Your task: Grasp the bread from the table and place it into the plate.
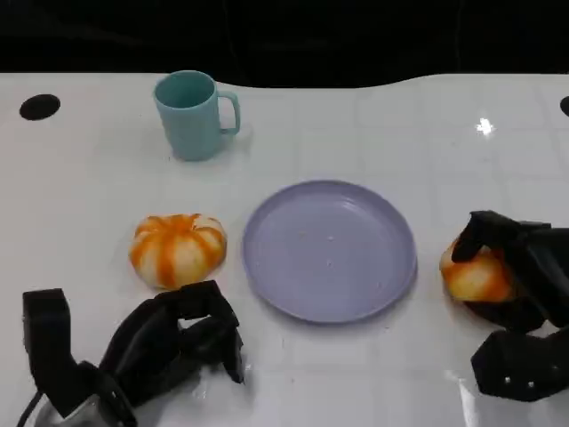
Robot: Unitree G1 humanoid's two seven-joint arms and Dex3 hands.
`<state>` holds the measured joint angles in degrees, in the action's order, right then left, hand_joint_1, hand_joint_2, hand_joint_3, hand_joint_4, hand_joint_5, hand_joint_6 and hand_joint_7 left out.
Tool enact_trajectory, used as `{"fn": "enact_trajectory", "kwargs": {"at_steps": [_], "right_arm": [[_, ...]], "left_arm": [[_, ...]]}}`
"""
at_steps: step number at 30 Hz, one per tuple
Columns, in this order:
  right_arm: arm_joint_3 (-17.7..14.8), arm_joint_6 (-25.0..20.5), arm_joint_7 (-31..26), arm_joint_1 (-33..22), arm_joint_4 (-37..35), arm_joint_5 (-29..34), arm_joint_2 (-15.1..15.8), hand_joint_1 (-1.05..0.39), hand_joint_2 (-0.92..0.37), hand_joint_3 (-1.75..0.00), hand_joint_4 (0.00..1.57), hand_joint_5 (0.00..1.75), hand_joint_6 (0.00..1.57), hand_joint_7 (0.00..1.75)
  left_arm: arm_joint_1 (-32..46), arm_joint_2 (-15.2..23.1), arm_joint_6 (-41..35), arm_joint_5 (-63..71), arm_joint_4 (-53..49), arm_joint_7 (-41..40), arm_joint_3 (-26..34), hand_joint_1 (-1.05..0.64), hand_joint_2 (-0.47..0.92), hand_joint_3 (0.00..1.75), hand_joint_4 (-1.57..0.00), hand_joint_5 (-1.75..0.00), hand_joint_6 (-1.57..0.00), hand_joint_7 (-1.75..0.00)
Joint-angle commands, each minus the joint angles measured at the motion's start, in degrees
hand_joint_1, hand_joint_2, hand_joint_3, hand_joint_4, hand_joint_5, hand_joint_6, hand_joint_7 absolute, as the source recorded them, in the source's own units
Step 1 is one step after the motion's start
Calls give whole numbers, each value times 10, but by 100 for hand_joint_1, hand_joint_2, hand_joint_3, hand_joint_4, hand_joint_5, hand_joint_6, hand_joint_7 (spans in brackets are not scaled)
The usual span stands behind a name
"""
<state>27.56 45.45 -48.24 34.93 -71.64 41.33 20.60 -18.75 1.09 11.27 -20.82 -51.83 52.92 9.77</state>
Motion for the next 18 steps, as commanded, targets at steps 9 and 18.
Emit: {"fn": "enact_trajectory", "kwargs": {"at_steps": [9,18], "right_arm": [[-24,46,40,12,25,-23,-8,-23,-27,-158,157,175,106,175],[-27,43,57,39,35,-22,-36,-22,-32,-148,157,175,102,175]], "left_arm": [[6,6,0,7,-13,-7,2,-72,87,0,-96,-143,-96,-101],[14,6,-1,5,-5,-8,3,-71,88,0,-97,-143,-96,-103]]}}
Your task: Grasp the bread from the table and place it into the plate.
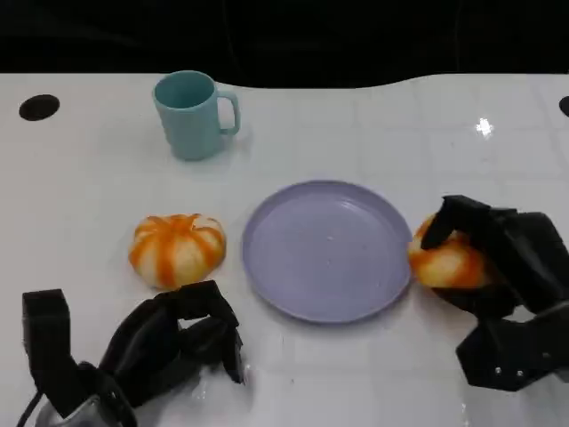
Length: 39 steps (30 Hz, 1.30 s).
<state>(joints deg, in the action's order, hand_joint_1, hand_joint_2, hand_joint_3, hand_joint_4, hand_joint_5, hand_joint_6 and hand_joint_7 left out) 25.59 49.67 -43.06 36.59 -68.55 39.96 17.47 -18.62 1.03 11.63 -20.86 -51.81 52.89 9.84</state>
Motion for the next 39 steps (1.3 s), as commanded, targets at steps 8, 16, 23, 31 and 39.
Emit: {"fn": "enact_trajectory", "kwargs": {"at_steps": [8,16,23,31,39], "right_arm": [[-6,0,30,49,0,-12,-31,-22,-30,-154,157,175,95,175],[-1,-17,69,67,-13,-13,-61,-19,-29,-150,157,175,96,175],[-3,-28,93,82,-27,-15,-81,-20,-30,-149,153,175,93,175],[-14,-39,149,87,-40,-40,-92,-33,-46,-120,114,174,76,145],[-3,-48,233,87,-31,-44,-75,-65,-91,-34,9,169,6,127]], "left_arm": [[12,6,-10,4,-4,-4,1,-71,87,0,-97,-142,-96,-102],[18,1,0,8,4,-5,-4,-70,88,1,-97,-142,-96,-101],[16,-2,-14,9,12,-15,-10,-71,87,0,-99,-139,-99,-100],[22,-5,-16,1,17,-9,-7,-69,88,1,-98,-138,-98,-96],[33,-7,-21,-2,37,-13,-6,-67,88,0,-98,-139,-99,-93]]}}
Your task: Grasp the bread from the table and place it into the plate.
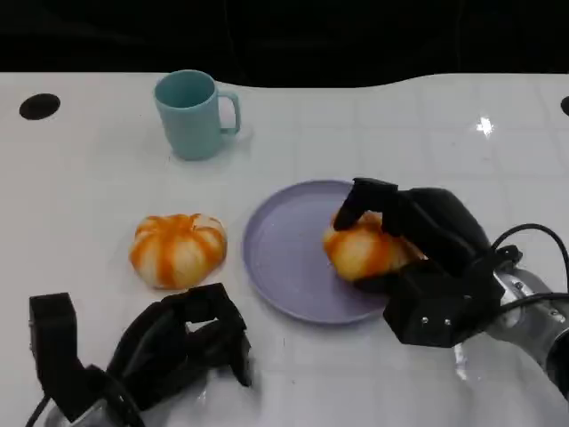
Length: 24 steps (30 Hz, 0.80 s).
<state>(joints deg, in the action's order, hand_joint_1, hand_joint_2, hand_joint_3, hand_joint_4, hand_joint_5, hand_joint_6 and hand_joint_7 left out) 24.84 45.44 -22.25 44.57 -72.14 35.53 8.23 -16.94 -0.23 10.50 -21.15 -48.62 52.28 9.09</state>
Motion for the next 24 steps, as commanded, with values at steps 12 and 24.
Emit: {"fn": "enact_trajectory", "kwargs": {"at_steps": [12,24], "right_arm": [[13,-4,87,-3,23,-1,38,-81,-92,-39,0,127,0,96],[7,16,94,-19,39,-7,57,-83,-92,-38,0,97,0,67]], "left_arm": [[16,5,-15,1,10,-9,3,-69,88,0,-97,-141,-98,-97],[9,3,-15,4,4,-14,2,-71,87,0,-98,-141,-97,-102]]}}
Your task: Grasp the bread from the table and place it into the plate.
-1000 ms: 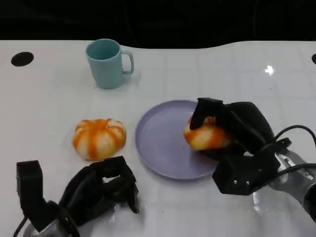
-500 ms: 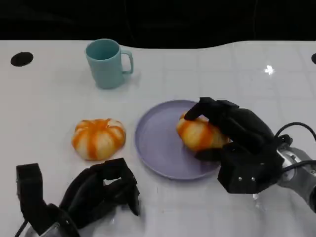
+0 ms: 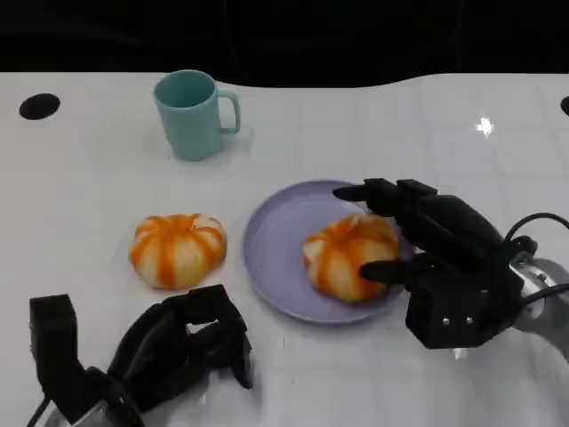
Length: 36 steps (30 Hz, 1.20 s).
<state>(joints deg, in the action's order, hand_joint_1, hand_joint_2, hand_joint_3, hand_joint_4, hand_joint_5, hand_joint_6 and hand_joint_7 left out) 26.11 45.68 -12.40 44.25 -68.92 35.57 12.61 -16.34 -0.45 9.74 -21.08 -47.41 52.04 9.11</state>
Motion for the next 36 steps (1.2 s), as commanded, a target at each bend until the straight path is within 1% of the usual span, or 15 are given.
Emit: {"fn": "enact_trajectory", "kwargs": {"at_steps": [1,3,6,8,11,14,19,24,27,29,30,33,35,36], "right_arm": [[-8,17,-6,-18,7,-10,14,-82,-92,-37,0,108,0,75],[-12,22,-7,-22,8,-13,16,-81,-92,-37,0,129,0,93],[-17,31,-10,-30,11,-15,21,-81,-92,-38,0,148,0,113],[-19,36,-9,-35,13,-19,24,-81,-92,-38,0,160,0,122],[-22,55,-7,-45,16,-25,33,-80,-92,-38,0,171,0,132],[-28,69,0,-57,23,-32,41,-81,-92,-39,0,174,0,136],[-37,86,-4,-84,46,-34,58,-81,-92,-39,0,175,0,141],[-47,103,-1,-114,79,-41,77,-80,-92,-38,0,175,0,142],[-60,115,-10,-132,94,-49,80,-80,-92,-35,0,175,0,142],[-69,125,-25,-142,98,-51,79,-80,-92,-35,0,175,0,140],[-73,131,-31,-145,99,-51,79,-80,-92,-36,0,174,0,135],[-84,143,-28,-158,108,-61,82,-79,-92,-39,0,173,0,128],[-90,149,-24,-167,117,-65,85,-79,-92,-40,0,174,0,127],[-91,150,-23,-170,121,-66,86,-79,-92,-40,0,175,0,130]], "left_arm": [[2,6,-10,4,-7,-13,2,-72,87,0,-98,-141,-97,-102],[2,6,-13,5,-3,-16,0,-73,86,0,-99,-141,-98,-102],[5,5,-17,4,3,-18,-1,-73,86,0,-98,-142,-98,-103],[7,5,-19,2,5,-16,-1,-72,86,0,-98,-143,-98,-103],[7,5,-16,2,3,-16,0,-72,86,0,-97,-143,-97,-104],[9,4,-17,1,5,-16,0,-71,87,0,-97,-144,-96,-104],[6,4,-25,0,3,-18,1,-70,85,0,-97,-143,-97,-104],[8,4,-21,0,4,-14,2,-69,86,1,-96,-144,-97,-102],[8,4,-22,-1,4,-15,3,-69,86,0,-96,-144,-97,-102],[8,5,-23,2,6,-18,1,-69,86,0,-96,-144,-98,-102],[8,5,-22,2,5,-18,1,-69,87,0,-96,-144,-98,-102],[6,5,-22,2,1,-16,2,-70,87,0,-97,-144,-99,-101],[8,5,-20,1,2,-16,3,-69,86,0,-97,-143,-99,-100],[9,4,-20,1,3,-15,3,-68,87,0,-97,-143,-99,-99]]}}
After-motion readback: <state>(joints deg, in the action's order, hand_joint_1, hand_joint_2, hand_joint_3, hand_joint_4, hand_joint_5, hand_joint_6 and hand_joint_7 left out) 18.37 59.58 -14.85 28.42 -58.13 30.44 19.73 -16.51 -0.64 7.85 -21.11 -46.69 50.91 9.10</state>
